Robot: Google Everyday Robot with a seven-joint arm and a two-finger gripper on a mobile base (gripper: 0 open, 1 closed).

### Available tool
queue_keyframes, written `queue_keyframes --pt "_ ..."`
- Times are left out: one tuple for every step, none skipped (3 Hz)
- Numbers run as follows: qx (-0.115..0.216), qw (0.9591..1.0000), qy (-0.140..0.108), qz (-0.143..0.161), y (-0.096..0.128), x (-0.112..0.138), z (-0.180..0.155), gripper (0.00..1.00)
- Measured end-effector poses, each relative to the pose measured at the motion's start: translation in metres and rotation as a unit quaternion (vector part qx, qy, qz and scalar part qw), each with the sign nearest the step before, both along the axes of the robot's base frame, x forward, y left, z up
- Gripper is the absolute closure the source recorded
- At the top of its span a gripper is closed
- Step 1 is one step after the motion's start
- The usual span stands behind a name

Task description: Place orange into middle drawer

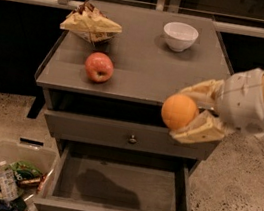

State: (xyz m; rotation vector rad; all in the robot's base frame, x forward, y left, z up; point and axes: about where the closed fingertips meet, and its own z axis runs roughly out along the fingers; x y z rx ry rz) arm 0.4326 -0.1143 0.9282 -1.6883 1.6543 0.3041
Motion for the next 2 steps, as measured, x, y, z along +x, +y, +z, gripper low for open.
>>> queue_keyframes --pt "-0.009 0.9994 0.033 0.0 0.0008 -0.0157 -0.0345 1.0" --pt "-0.009 0.9994 0.033 0.0 0.001 -0.0158 -0.0345 1.0"
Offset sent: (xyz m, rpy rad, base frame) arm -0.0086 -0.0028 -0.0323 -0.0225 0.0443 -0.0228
